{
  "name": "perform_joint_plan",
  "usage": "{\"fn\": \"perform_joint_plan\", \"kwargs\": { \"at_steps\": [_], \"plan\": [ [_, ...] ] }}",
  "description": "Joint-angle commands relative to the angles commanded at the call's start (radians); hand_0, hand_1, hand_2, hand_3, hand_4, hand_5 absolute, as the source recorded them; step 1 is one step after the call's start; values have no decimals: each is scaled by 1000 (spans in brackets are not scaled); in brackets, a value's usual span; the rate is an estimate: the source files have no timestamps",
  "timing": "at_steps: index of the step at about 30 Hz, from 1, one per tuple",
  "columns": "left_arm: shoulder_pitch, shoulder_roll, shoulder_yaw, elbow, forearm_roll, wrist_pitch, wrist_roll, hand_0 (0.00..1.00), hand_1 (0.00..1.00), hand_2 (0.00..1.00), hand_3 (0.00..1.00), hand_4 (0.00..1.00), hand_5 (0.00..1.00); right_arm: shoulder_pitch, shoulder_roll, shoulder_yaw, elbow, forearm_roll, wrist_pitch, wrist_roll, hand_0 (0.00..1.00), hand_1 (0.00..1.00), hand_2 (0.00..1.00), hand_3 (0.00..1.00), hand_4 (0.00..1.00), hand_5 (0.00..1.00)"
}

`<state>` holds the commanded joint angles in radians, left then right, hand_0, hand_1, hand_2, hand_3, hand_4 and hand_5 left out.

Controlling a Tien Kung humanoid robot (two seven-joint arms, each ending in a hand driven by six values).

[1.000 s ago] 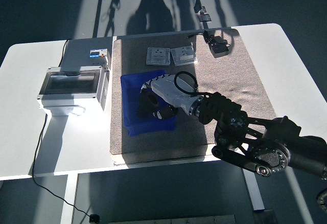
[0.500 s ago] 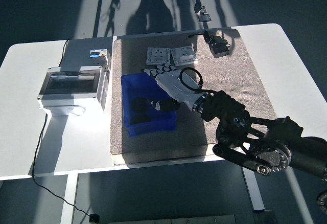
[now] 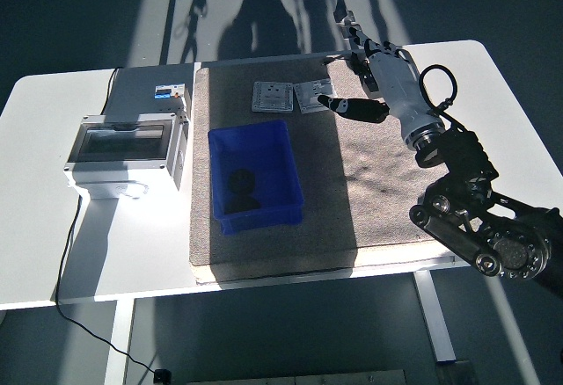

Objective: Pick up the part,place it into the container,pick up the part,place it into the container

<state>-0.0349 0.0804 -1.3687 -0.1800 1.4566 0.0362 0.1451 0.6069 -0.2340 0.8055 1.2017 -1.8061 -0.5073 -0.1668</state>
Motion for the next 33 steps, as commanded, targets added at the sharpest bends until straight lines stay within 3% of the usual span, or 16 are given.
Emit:
{"fn": "perform_joint_plan", "kwargs": {
  "at_steps": [4,8,9,14,15,26,27,32,33],
  "plan": [
    [4,-4,5,0,-12,3,-2,681,568,625,651,672,628,-76,-30,109,-3,104,-41,94,998,998,998,998,998,895],
    [5,-10,7,0,-14,3,-2,681,568,625,651,672,628,-149,-32,210,-7,238,-88,207,998,998,998,998,998,895],
    [5,-10,8,0,-15,3,-2,681,568,625,652,672,627,-158,-31,228,-8,262,-94,227,969,943,928,998,998,653],
    [5,-13,11,0,-20,3,-2,681,568,625,652,672,627,-200,-35,338,-11,408,-110,345,969,943,928,998,998,653],
    [5,-13,11,0,-20,3,-2,681,569,627,653,671,628,-205,-37,358,-12,434,-110,365,967,948,891,458,998,580],
    [3,-11,11,0,-11,-1,2,681,572,626,653,670,627,-247,-30,413,12,573,-86,415,978,954,899,403,998,561],
    [3,-11,11,0,-11,-1,1,680,572,629,654,669,627,-256,-30,418,18,579,-82,418,979,920,836,331,998,579],
    [8,-11,11,0,-18,1,-4,680,572,629,654,669,627,-355,-31,484,94,642,-49,455,979,920,836,331,998,579],
    [10,-12,10,0,-20,3,-6,680,573,628,653,668,626,-377,-30,497,108,654,-41,460,968,844,750,273,998,619]
  ]
}}
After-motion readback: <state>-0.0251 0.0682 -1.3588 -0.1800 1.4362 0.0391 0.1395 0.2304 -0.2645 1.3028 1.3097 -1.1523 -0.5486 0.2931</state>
